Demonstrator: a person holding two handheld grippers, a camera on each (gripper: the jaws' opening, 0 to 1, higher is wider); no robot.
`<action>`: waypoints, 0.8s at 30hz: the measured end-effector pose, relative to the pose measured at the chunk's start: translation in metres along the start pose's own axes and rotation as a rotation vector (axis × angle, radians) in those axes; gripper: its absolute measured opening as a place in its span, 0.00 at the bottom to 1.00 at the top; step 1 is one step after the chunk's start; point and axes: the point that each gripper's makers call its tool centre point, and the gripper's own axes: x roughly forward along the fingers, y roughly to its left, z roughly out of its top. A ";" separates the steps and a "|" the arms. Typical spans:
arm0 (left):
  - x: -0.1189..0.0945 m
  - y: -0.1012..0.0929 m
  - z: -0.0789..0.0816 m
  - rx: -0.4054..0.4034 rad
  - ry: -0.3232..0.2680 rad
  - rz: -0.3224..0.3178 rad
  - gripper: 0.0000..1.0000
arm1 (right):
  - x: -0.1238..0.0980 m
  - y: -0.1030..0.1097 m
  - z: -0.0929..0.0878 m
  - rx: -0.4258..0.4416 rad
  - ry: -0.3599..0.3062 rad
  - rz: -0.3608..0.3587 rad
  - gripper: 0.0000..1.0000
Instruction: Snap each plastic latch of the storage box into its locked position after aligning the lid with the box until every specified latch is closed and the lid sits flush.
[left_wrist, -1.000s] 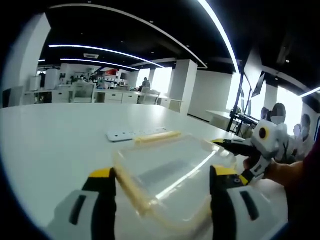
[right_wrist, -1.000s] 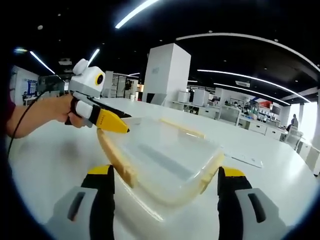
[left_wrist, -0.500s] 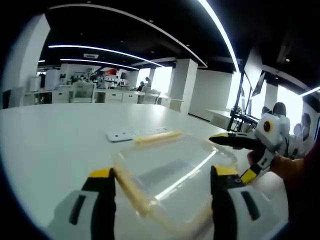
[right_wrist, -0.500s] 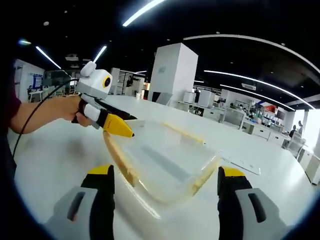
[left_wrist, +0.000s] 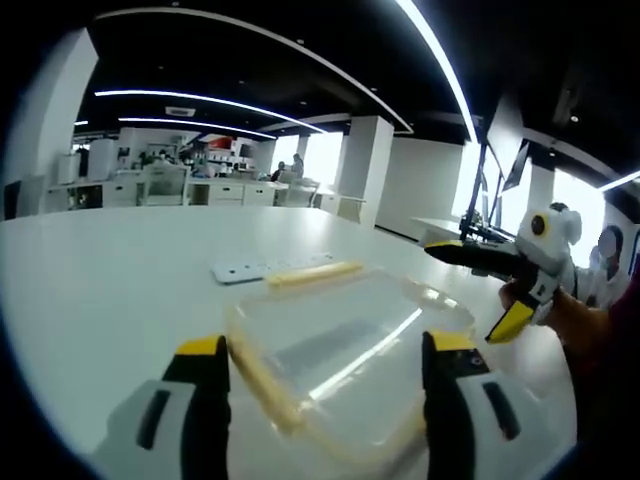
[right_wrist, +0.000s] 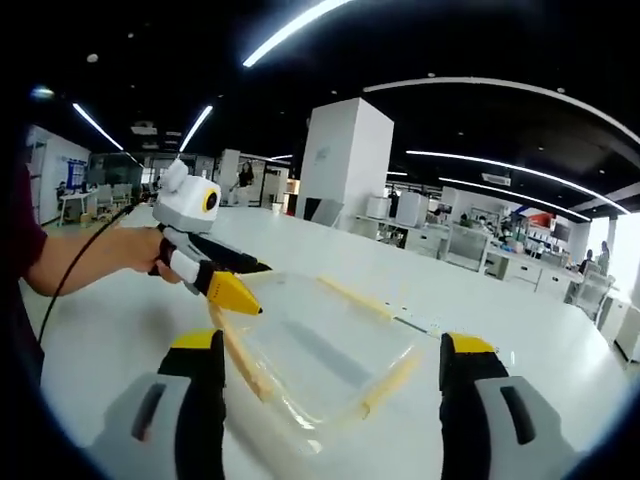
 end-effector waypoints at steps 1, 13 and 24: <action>0.000 0.000 0.000 0.001 -0.001 -0.002 0.79 | 0.001 -0.003 0.002 0.000 -0.004 -0.003 0.90; -0.001 -0.001 0.004 0.045 -0.004 -0.014 0.80 | 0.010 -0.022 0.031 -0.032 -0.026 -0.014 0.90; -0.001 -0.001 0.004 0.045 -0.011 -0.015 0.80 | 0.026 -0.047 0.057 -0.046 -0.042 -0.016 0.90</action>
